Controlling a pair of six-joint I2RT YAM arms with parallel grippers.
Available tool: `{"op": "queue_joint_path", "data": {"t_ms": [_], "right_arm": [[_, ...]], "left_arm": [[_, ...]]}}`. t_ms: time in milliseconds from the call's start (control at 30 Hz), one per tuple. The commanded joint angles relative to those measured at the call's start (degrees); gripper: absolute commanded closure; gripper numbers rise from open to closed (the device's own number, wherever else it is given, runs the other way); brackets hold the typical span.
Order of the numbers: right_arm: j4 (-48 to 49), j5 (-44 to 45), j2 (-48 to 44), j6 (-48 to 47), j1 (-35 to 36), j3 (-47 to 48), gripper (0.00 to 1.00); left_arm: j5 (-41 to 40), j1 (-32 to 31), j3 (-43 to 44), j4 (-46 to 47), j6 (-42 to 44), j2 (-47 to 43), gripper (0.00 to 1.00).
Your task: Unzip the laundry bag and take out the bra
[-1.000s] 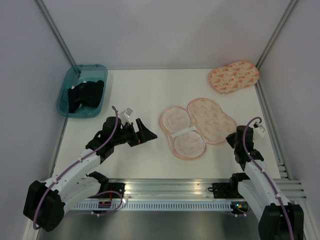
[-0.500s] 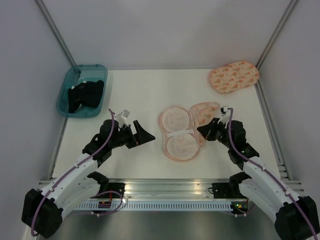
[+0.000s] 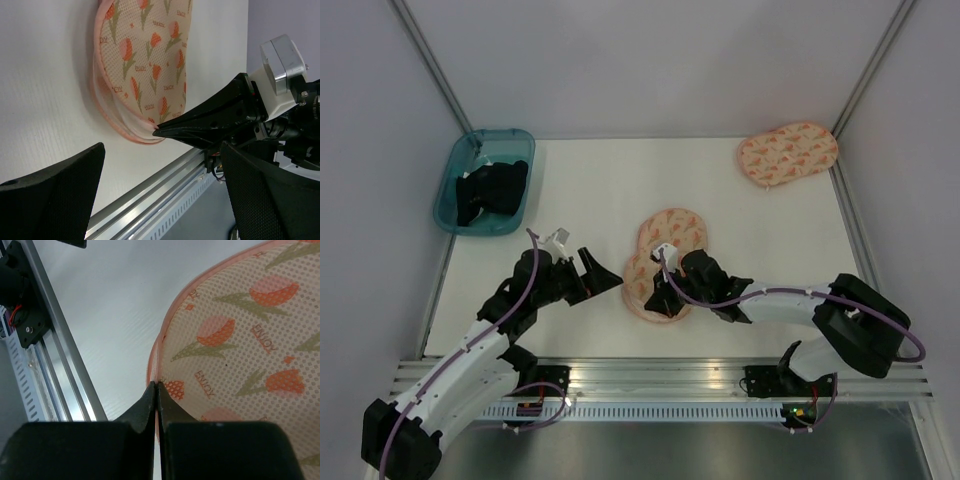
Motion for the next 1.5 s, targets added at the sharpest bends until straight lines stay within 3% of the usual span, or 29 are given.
{"op": "queue_joint_path", "data": {"t_ms": [0, 33, 67, 100, 200, 233, 333, 567, 733, 1000, 1233, 1333, 1433, 1467], "right_arm": [[4.27, -2.56, 2.85, -3.36, 2.61, 3.26, 0.99], [4.00, -2.21, 3.38, -3.27, 2.89, 3.36, 0.96], [3.48, -1.95, 3.73, -2.84, 2.98, 3.45, 0.81], [2.95, -0.90, 3.74, -2.66, 3.06, 3.62, 0.44], [2.15, 2.09, 1.11, -1.87, 2.98, 2.66, 0.07], [2.24, 4.71, -1.60, -1.43, 2.98, 2.22, 0.02], [2.86, 9.46, -7.66, 1.03, 3.06, 0.72, 0.02], [-12.52, 34.15, -10.06, 13.14, -1.58, 4.15, 0.02], [-9.02, 34.87, -11.20, 25.09, -7.13, -2.43, 0.03], [-4.27, 37.25, -14.02, 31.35, -7.31, -10.96, 0.04], [9.24, 32.43, -2.87, 37.94, -7.75, -14.22, 0.09], [15.13, 29.88, 3.18, 39.70, -7.92, -13.78, 0.19], [16.74, 28.55, 7.06, 39.88, -8.01, -12.20, 0.39], [16.48, 28.73, 7.42, 39.79, -8.10, -11.42, 0.60]], "left_arm": [[-1.71, -0.18, -1.09, -1.20, -1.95, -1.18, 0.00], [-1.80, -0.18, -1.18, -1.29, -1.95, -1.18, 0.00], [-1.71, -0.27, -1.35, -1.29, -1.95, -1.18, 0.00], [-1.80, -0.18, -1.35, -1.20, -1.95, -1.09, 0.00], [-1.62, -0.18, -1.18, -1.20, -1.86, -1.09, 0.00], [-1.62, -0.18, -1.18, -1.20, -1.69, -1.18, 0.00], [-1.62, -0.18, -1.18, -1.20, -1.25, -1.27, 0.00], [-0.05, -0.18, -1.26, -0.85, 0.16, -1.79, 0.00], [0.31, -0.18, -1.61, -0.76, 0.42, -1.71, 0.00], [0.57, -0.18, -2.14, -0.76, 0.34, -1.35, 0.00], [0.40, -0.18, -2.14, -0.76, -0.01, -1.18, 0.00], [0.40, -0.18, -2.14, -0.94, -0.02, -1.09, 0.00], [0.22, -0.18, -2.06, -1.38, -0.10, -1.53, 0.00], [0.14, -0.18, -2.05, -1.64, -0.02, -1.62, 0.00]]}}
